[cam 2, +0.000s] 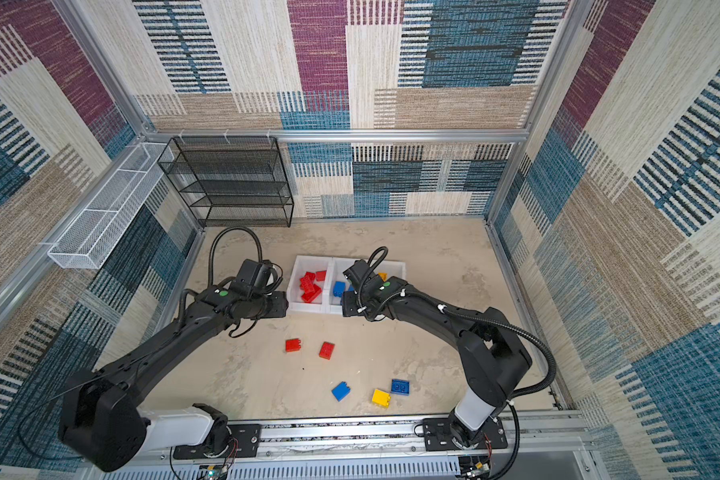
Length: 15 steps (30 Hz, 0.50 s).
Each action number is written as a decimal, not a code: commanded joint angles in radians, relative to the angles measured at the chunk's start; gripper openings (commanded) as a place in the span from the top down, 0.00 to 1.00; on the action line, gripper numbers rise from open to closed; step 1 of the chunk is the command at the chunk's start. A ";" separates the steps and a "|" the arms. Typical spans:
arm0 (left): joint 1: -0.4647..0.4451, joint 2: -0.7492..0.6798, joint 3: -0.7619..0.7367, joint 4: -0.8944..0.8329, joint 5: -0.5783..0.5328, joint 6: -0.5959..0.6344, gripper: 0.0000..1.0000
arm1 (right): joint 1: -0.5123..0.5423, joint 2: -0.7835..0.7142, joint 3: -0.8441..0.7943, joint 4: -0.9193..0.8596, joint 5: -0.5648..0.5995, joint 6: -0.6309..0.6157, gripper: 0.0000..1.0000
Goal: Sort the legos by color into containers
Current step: 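Grasp a curved red brick with the right gripper while the left returns to the pile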
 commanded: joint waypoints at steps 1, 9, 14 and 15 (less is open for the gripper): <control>0.000 -0.077 -0.072 0.007 -0.027 -0.083 0.41 | 0.063 0.042 0.016 -0.003 -0.002 0.023 0.33; 0.000 -0.185 -0.196 -0.001 -0.030 -0.137 0.41 | 0.184 0.115 0.001 -0.013 -0.005 0.115 0.33; 0.000 -0.195 -0.218 0.012 -0.004 -0.154 0.41 | 0.224 0.164 0.037 -0.036 0.004 0.126 0.32; 0.000 -0.196 -0.223 0.011 0.004 -0.156 0.41 | 0.229 0.175 0.048 -0.045 0.009 0.127 0.31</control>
